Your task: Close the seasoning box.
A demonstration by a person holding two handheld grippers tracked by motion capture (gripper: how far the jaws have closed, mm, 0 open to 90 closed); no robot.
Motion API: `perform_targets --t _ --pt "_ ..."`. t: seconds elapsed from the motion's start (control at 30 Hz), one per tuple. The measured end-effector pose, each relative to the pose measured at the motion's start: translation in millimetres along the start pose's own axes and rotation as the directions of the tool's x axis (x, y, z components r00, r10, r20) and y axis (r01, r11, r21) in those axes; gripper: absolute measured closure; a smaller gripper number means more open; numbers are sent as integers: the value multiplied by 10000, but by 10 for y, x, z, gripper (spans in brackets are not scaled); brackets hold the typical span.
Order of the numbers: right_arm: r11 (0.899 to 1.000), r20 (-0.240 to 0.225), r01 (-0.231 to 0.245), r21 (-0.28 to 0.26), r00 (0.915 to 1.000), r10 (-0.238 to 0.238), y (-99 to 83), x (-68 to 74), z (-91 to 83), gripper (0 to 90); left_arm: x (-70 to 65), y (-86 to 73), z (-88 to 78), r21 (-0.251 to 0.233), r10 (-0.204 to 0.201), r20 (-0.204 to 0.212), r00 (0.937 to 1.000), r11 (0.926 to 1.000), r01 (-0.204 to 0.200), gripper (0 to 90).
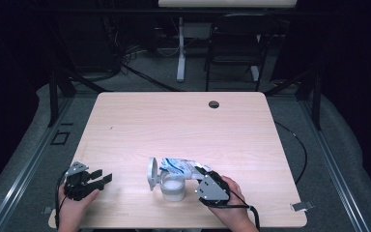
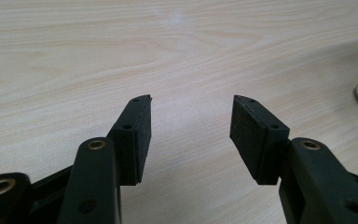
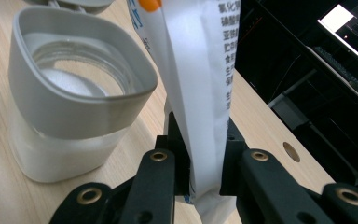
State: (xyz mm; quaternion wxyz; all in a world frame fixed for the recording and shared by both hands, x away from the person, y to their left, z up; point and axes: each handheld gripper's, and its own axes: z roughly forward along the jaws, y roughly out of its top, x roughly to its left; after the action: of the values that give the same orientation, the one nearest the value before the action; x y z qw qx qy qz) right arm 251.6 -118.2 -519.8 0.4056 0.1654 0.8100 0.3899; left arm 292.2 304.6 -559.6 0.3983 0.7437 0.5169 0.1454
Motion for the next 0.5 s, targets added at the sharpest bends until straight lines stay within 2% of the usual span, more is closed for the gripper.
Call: perform_targets --t 0.27,0.5 --pt "9977 -72 -592 -323 9982 590 -2 -37 -29 800 -8 3 -7 49 18 3 10000 10000 -18 486" --pt "9936 -243 -1058 -397 9942 1049 -33 -48 -24 801 -7 1 -9 35 1 -11 10000 10000 -1 486"
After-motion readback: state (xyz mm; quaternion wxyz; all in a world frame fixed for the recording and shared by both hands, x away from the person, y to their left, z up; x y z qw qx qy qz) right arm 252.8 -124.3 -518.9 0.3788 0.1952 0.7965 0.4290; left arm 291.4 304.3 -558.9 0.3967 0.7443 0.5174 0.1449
